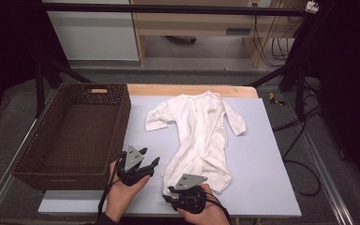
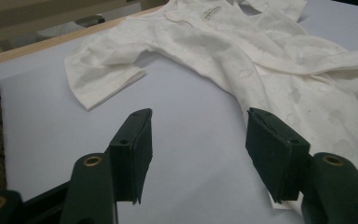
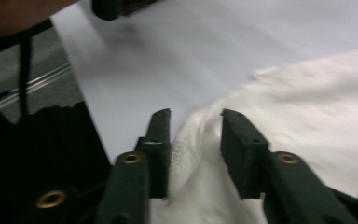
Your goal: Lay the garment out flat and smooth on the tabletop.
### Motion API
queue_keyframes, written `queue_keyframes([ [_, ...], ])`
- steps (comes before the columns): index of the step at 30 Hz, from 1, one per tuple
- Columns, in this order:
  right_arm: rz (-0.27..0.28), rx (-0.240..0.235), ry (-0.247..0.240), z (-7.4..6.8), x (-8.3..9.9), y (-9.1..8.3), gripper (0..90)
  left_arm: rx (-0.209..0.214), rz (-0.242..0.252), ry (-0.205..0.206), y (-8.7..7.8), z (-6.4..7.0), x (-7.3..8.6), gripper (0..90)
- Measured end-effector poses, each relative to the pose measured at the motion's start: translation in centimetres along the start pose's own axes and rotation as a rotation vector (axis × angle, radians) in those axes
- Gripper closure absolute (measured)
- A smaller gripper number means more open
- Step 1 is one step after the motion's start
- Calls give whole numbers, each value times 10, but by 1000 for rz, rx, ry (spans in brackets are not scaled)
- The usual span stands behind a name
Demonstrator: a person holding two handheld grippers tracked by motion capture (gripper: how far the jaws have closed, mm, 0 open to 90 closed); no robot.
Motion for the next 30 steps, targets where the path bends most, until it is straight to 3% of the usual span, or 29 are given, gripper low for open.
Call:
queue_keyframes([
  [3,19,76,-12,20,1,-19,504,-3,-3,2,0,-1,1,415],
  [6,41,156,6,45,1,-39,452,-5,-7,3,0,-2,2,416],
  [16,52,446,68,121,17,-95,417,-8,-13,-1,1,-4,6,415],
  [21,37,472,112,137,33,-109,461,-9,-13,-1,1,-4,5,415],
  [25,24,456,158,141,43,-111,549,-8,-14,0,2,-4,6,415],
  [30,23,434,181,143,46,-109,803,-6,-18,0,2,-3,7,415],
])
Point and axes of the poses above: each handheld gripper's, and its own axes: y roughly forward along the jaws, x roughly out of its underside, z roughly to its right, the point moved 9 cm from there along y, roughly forward along the jaws, and after that the axes turned 11 degrees about z, right-handed, at the moved point
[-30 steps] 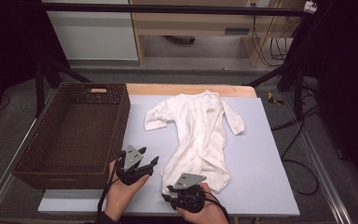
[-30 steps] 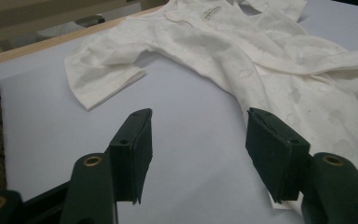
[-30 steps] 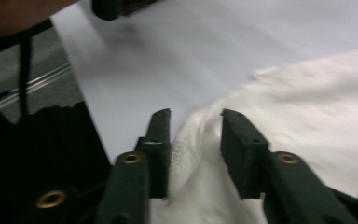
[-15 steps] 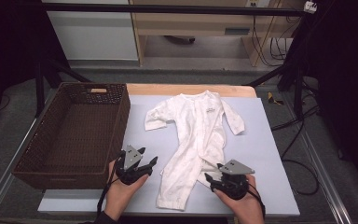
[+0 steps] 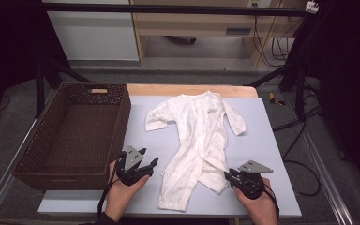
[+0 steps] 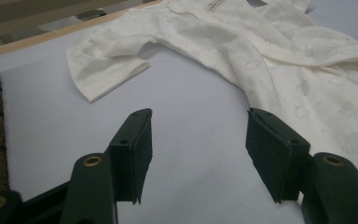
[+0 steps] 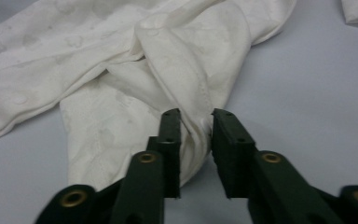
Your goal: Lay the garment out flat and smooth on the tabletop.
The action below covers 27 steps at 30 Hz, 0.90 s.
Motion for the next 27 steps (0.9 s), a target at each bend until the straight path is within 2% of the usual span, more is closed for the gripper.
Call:
queue_keyframes([
  [4,17,-12,27,2,-2,-2,831,1,-1,-2,0,0,0,415],
  [9,35,-11,36,4,-8,-8,832,0,-3,-5,0,-1,1,415],
  [12,43,-9,30,2,-19,-16,833,-2,0,-8,0,-2,1,415],
  [13,49,-9,22,0,-25,-19,874,-5,1,-8,-1,-3,0,415],
  [15,66,-31,1,-10,-40,-26,877,-7,4,-12,-2,-4,-1,415],
  [18,63,-62,-66,-31,-60,-29,879,-10,1,-9,-2,-5,0,415],
  [21,22,-101,-144,-54,-67,-12,880,-10,5,-1,-2,-4,-1,415],
  [27,-36,-210,-115,-84,-55,43,881,-12,7,-1,-3,-6,-3,417],
])
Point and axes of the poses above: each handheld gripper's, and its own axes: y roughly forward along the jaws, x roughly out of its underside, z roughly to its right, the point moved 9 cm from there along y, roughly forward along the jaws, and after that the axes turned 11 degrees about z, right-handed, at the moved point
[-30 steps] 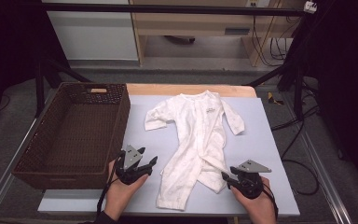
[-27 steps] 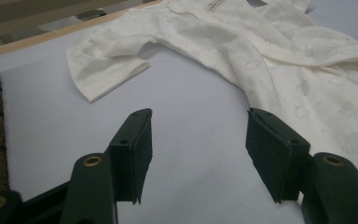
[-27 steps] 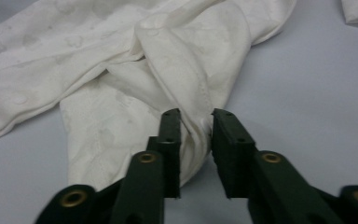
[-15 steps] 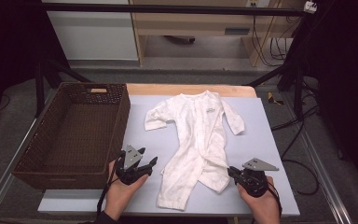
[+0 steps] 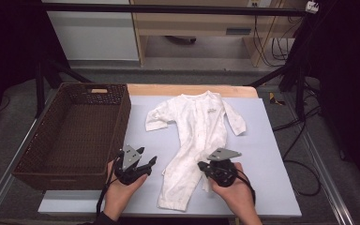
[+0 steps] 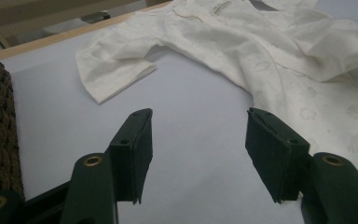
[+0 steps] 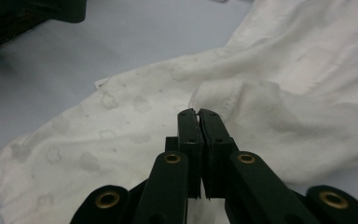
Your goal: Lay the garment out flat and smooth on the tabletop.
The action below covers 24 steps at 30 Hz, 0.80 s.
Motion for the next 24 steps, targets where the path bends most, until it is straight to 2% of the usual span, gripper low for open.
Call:
queue_keyframes([
  [3,-38,-21,11,-5,11,29,878,7,-1,5,1,3,0,416],
  [6,-57,-21,5,-7,18,41,817,15,-1,7,1,6,0,416],
  [9,4,-25,0,-9,10,30,686,19,-3,7,2,6,1,416],
  [11,52,-2,10,-4,4,17,622,19,-3,9,2,7,1,416],
  [15,107,78,28,15,6,-14,591,19,-1,9,2,7,0,416],
  [17,115,118,59,29,15,-29,592,19,-3,8,2,7,1,415],
  [18,115,129,68,34,19,-32,592,18,-4,7,2,6,2,415],
  [19,106,140,96,39,25,-34,594,18,-6,4,2,6,2,415],
  [21,99,122,166,42,36,-35,600,18,-9,3,3,6,3,415],
  [23,101,81,214,39,41,-31,602,19,-9,3,3,7,3,415],
  [24,100,70,222,37,42,-28,603,22,-9,4,3,7,3,415],
])
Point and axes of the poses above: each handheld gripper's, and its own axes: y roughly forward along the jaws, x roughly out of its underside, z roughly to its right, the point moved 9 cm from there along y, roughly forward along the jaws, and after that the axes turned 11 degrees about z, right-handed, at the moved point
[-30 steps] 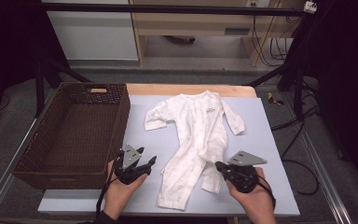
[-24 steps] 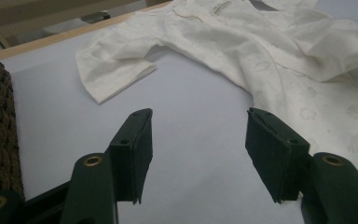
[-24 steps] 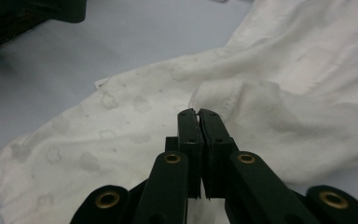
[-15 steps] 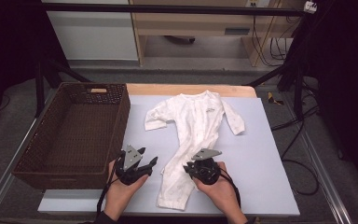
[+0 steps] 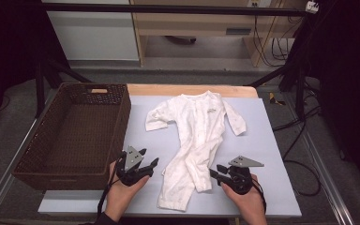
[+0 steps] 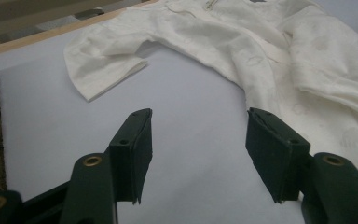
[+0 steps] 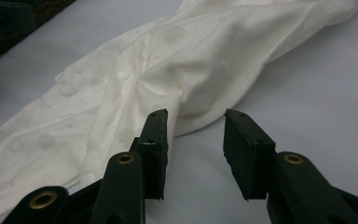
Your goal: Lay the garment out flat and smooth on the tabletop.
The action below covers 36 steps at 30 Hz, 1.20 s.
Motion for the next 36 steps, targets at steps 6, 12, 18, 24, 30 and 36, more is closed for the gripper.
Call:
queue_keyframes([
  [6,-41,11,-83,-11,2,24,606,5,-8,13,2,4,1,414],
  [12,-43,-63,-179,-35,-3,42,507,6,-12,14,3,5,2,414],
  [18,45,9,-146,-10,-15,13,539,4,-2,6,1,2,0,414],
  [24,21,128,-82,25,-9,8,633,-4,-1,4,0,0,0,414],
  [30,-27,73,-37,15,-6,36,603,-2,-6,8,1,1,1,415],
  [36,-70,32,-59,6,-2,49,791,-4,-6,6,1,1,2,414],
])
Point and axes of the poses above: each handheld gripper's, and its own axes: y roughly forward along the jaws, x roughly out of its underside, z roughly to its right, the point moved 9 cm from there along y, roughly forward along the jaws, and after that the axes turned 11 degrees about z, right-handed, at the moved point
